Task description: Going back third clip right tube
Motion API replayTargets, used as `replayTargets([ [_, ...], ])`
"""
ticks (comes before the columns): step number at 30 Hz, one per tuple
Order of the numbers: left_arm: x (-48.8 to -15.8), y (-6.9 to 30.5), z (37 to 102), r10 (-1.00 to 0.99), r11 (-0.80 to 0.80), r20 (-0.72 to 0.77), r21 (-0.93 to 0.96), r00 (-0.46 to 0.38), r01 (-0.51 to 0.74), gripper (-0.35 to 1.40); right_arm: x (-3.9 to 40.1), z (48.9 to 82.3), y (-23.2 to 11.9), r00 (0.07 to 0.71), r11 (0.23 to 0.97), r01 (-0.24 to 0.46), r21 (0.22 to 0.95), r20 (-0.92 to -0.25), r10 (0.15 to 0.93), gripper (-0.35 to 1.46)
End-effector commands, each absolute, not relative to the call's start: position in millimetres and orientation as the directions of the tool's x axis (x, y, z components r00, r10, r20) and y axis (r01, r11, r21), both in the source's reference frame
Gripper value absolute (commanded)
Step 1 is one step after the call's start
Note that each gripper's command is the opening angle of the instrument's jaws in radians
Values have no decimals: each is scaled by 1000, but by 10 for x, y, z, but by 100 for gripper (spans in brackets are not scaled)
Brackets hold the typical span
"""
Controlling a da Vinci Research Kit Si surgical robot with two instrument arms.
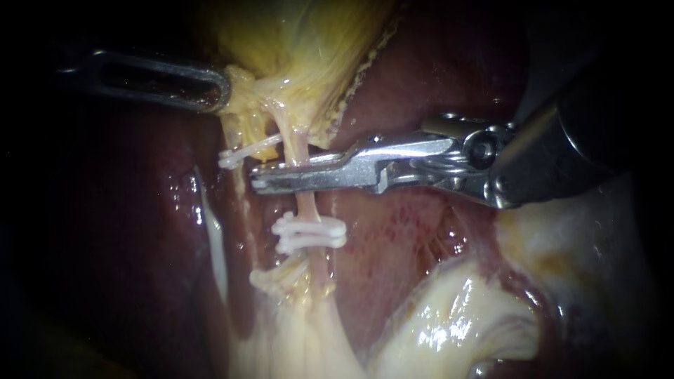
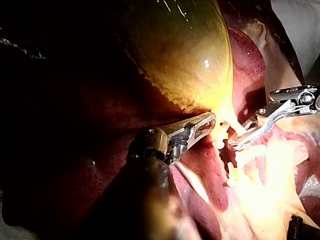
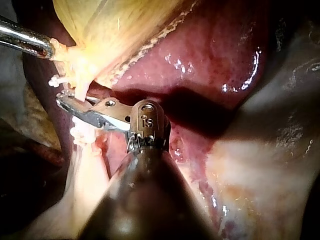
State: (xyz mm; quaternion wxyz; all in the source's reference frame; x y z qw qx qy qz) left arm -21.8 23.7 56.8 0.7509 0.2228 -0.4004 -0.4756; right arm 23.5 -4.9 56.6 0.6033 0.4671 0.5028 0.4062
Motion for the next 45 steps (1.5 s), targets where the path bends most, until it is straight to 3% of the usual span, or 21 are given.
replayTargets([
  [1, -218, 236, 568, -893, 448, 389, 716, 227, 534, -35, 235, 569, -52, 170, 235, -19, 972, -229, 958, -35],
  [2, -218, 236, 568, -893, 448, 389, 716, 227, 535, -35, 236, 572, -54, 178, 255, -21, 967, -247, 953, -20],
  [5, -218, 235, 569, -893, 449, 389, 718, 229, 532, -35, 241, 582, -62, 252, 464, -27, 886, -443, 861, 37],
  [6, -218, 235, 569, -893, 449, 389, 718, 229, 532, -35, 243, 586, -64, 289, 528, -26, 849, -500, 816, 47],
  [10, -217, 235, 569, -892, 449, 389, 718, 229, 532, -35, 233, 585, -68, 332, 691, 0, 723, -652, 682, 50],
  [15, -216, 234, 569, -892, 450, 388, 719, 230, 530, -35, 200, 561, -71, 317, 828, 57, 557, -797, 514, 50],
  [20, -216, 234, 569, -892, 450, 389, 719, 230, 530, -35, 165, 535, -78, 304, 892, 94, 442, -866, 397, 50],
  [26, -217, 234, 569, -892, 450, 388, 719, 230, 530, -35, 131, 508, -80, 298, 925, 87, 371, -896, 331, 50],
  [39, -225, 231, 574, -892, 451, 390, 718, 230, 530, -35, 104, 499, -82, 317, 947, -30, 321, -895, 314, 50],
  [45, -245, 221, 594, -889, 457, 392, 723, 238, 518, -35, 100, 498, -82, 316, 944, -30, 328, -893, 320, 50],
])
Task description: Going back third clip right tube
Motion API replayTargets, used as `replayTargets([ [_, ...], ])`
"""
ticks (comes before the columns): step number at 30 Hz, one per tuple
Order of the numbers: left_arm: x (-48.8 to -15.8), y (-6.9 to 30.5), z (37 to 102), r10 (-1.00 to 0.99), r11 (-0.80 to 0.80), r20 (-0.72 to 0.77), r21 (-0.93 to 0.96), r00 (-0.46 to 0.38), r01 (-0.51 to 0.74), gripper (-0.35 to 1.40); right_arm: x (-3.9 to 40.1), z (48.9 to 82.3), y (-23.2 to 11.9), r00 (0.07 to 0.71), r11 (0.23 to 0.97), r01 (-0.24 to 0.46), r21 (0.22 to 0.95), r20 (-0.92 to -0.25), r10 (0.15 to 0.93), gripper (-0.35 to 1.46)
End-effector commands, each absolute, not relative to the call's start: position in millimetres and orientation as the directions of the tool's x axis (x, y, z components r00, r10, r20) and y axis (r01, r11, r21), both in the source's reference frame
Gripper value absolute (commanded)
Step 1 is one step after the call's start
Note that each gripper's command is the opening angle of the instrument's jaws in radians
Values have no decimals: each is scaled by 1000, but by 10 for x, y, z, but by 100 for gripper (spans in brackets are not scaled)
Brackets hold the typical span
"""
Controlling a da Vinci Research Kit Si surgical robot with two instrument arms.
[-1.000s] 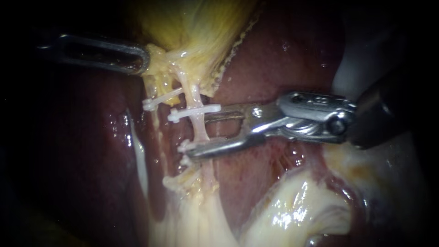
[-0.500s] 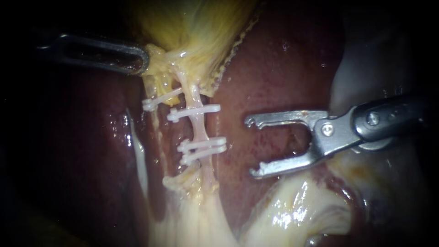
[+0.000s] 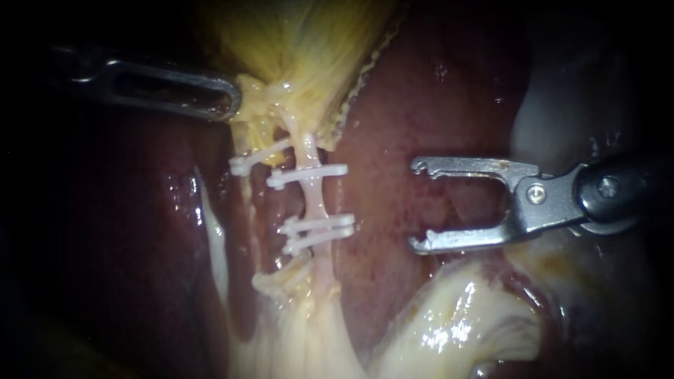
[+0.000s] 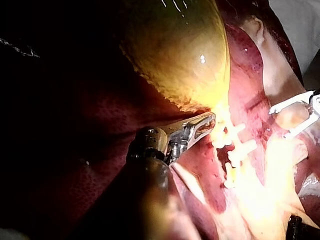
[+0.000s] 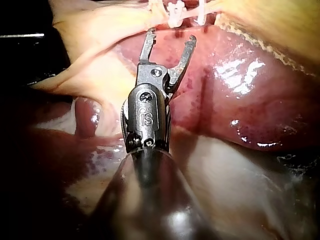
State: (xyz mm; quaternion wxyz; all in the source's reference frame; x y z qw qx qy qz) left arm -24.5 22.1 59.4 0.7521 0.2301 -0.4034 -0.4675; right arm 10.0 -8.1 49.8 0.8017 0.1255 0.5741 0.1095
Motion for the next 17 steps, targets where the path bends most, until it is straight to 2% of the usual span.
replayTargets([
  [1, -249, 219, 598, -885, 464, 397, 722, 242, 513, -35, 100, 498, -82, 315, 944, -30, 328, -893, 320, 50],
  [11, -260, 214, 606, -884, 467, 396, 724, 249, 507, -35, 99, 496, -83, 358, 945, -16, 327, -880, 311, 50],
  [17, -259, 215, 605, -884, 467, 396, 725, 249, 506, -35, 99, 495, -84, 358, 945, -12, 328, -881, 310, 50],
])
